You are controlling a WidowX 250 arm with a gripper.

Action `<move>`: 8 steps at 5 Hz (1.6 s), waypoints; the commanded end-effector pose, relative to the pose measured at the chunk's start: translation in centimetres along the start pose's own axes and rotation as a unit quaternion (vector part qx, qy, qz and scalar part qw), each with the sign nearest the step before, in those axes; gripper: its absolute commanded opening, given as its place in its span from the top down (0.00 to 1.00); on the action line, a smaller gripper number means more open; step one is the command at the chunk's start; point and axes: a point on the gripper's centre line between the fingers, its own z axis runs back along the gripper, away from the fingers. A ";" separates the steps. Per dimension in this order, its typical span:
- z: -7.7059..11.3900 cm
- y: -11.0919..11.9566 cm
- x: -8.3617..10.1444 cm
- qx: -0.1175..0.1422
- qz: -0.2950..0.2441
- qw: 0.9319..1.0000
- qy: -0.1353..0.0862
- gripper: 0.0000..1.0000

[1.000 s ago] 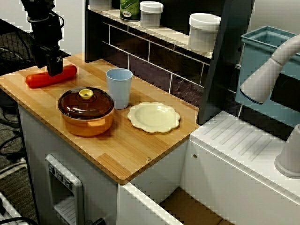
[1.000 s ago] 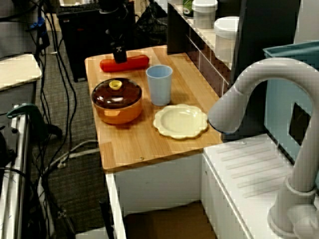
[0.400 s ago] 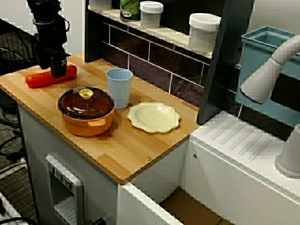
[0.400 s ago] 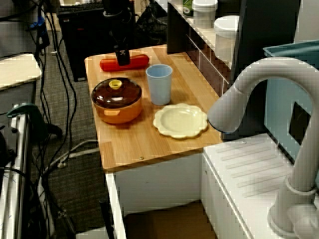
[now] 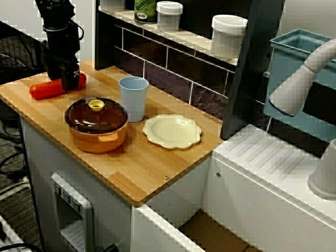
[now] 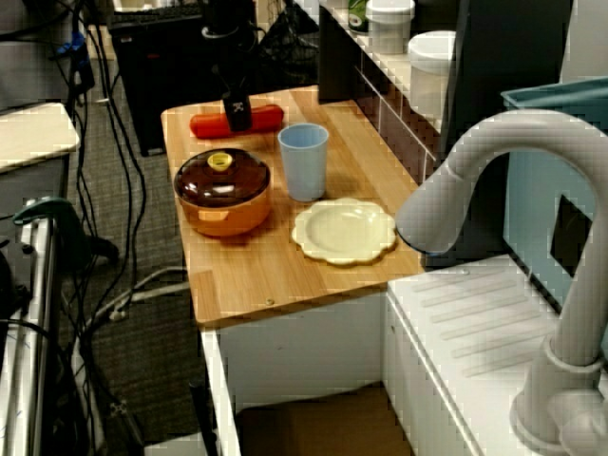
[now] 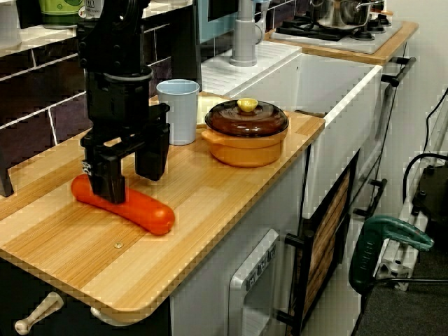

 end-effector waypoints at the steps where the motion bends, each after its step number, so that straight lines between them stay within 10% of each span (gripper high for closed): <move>1: 0.7 1.9 0.3 -0.008 0.023 1.000 -0.014 0.00; 8: 0.0 1.3 0.5 -0.015 0.038 0.999 -0.002 0.00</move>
